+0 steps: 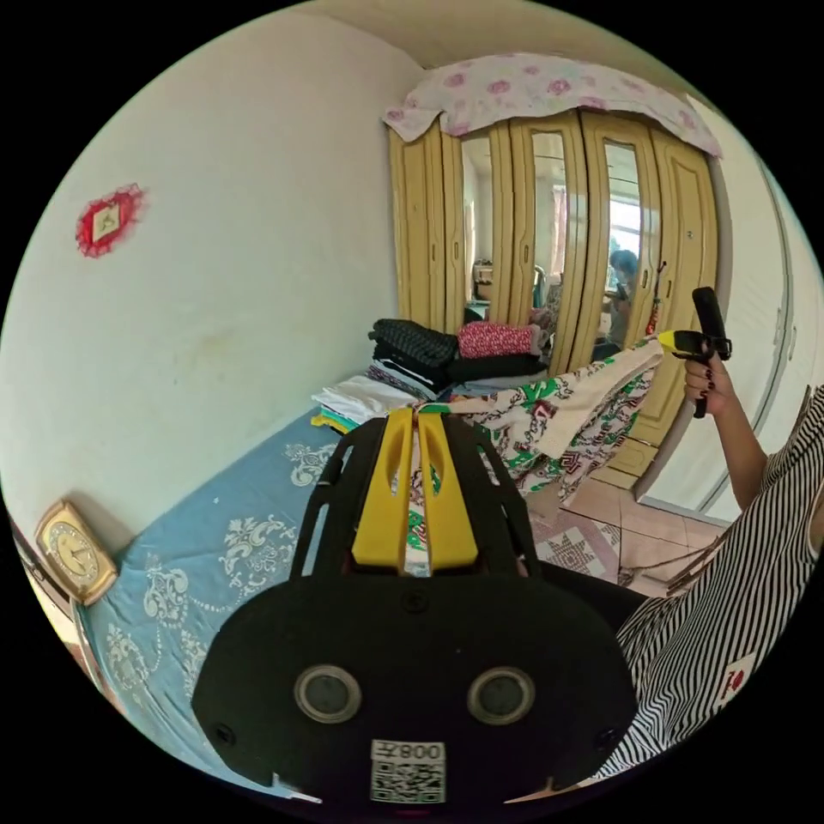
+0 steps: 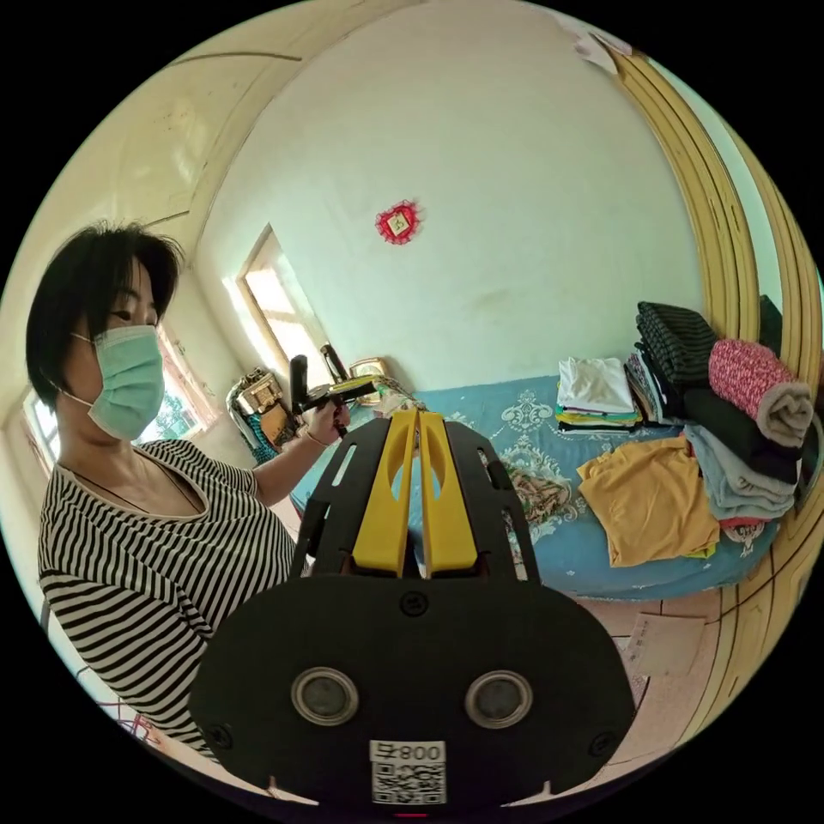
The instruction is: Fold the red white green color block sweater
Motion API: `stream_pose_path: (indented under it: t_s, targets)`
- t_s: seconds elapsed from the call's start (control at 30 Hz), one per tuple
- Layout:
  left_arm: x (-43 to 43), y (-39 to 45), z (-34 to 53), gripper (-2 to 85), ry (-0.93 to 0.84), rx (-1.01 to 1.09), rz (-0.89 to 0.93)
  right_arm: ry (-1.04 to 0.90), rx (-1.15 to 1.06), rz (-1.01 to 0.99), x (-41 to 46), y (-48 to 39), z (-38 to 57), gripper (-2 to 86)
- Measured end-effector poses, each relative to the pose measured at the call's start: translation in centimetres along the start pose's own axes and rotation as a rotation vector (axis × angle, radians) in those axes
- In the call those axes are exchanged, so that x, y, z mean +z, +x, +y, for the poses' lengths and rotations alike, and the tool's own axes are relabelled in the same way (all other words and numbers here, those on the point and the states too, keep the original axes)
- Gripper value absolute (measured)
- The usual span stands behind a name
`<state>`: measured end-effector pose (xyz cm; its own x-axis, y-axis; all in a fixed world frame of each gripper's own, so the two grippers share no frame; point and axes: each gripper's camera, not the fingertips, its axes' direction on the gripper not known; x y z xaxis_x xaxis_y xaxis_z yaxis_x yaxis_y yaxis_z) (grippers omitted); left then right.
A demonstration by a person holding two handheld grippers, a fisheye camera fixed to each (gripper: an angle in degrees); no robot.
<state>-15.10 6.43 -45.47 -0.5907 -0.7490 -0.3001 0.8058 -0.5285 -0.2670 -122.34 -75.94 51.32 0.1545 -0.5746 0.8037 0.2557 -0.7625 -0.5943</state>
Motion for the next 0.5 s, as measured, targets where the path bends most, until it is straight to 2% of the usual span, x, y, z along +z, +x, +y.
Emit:
stream_pose_path:
  t_s: [0.27,0.5]
  targets:
    - [-21.8,7.3,5.7,0.7,0.207,0.133,-0.223,0.157,-0.237,0.017,-4.7,-10.9,-4.9,0.2]
    - [-35.1,12.6,10.6,0.7,0.335,0.197,-0.356,0.237,-0.398,0.036,-5.6,-20.2,-7.4,0.1]
